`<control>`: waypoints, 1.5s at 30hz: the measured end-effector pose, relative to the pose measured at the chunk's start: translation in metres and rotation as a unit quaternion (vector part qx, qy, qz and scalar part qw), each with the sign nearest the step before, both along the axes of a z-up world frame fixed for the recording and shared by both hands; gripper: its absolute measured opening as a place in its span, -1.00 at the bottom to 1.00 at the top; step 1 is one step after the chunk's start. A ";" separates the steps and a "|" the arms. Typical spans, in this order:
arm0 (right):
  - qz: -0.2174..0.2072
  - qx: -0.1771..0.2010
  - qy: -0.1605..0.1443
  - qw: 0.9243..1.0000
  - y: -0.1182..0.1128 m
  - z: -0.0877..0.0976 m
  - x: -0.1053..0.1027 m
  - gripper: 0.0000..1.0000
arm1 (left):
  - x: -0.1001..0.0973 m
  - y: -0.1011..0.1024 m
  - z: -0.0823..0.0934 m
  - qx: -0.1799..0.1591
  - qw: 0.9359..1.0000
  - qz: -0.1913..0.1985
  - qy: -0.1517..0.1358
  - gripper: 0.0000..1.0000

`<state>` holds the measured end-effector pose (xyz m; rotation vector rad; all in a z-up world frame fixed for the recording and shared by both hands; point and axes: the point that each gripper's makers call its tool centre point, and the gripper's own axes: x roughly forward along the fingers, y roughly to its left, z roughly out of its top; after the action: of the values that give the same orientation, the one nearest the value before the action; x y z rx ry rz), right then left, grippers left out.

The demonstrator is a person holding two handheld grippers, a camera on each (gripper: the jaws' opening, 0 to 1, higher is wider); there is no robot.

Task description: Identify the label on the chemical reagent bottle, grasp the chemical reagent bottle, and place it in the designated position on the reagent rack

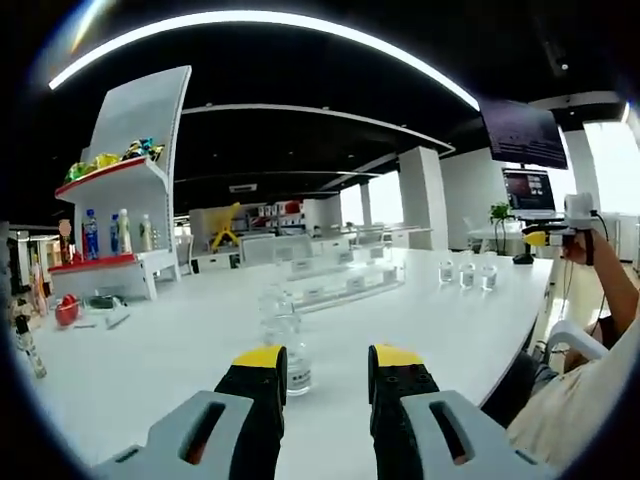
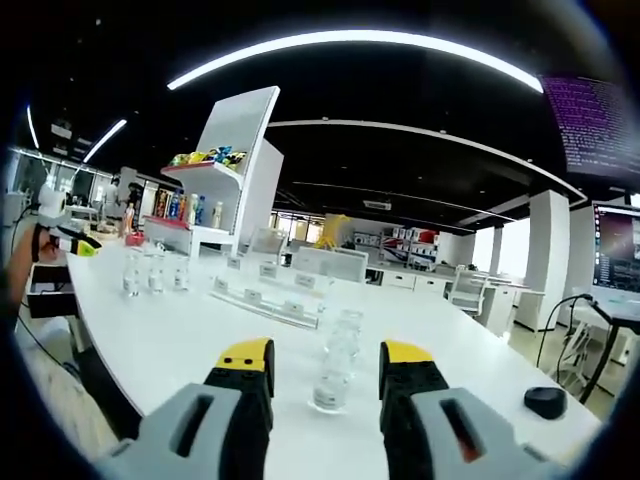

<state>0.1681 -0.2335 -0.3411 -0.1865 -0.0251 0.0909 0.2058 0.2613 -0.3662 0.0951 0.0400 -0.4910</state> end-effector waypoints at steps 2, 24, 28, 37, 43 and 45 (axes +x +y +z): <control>0.000 0.001 0.002 1.000 0.000 -0.001 0.001 -0.16 | -0.001 -0.002 -0.002 0.002 1.000 -0.009 0.003 -0.35; -0.016 0.031 0.025 0.999 -0.001 -0.025 0.016 -0.17 | -0.010 -0.015 -0.001 -0.001 0.999 -0.053 0.002 -0.35; -0.025 0.036 0.023 0.999 0.000 -0.026 0.020 -0.19 | -0.010 -0.017 -0.002 0.005 0.998 -0.055 0.003 -0.35; -0.045 0.035 0.026 0.998 0.002 -0.030 0.022 -0.22 | -0.011 -0.022 -0.004 0.015 0.998 -0.065 0.003 -0.35; -0.050 0.043 0.026 0.997 0.003 -0.031 0.022 -0.24 | -0.013 -0.025 -0.007 0.022 0.997 -0.073 0.006 -0.35; -0.051 0.047 0.025 0.997 0.006 -0.031 0.022 -0.24 | -0.014 -0.027 -0.009 0.028 0.997 -0.077 0.010 -0.35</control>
<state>0.1896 -0.2274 -0.3721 -0.0910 0.0298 -0.0081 0.1916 0.2343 -0.3757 0.1483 0.0659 -0.6459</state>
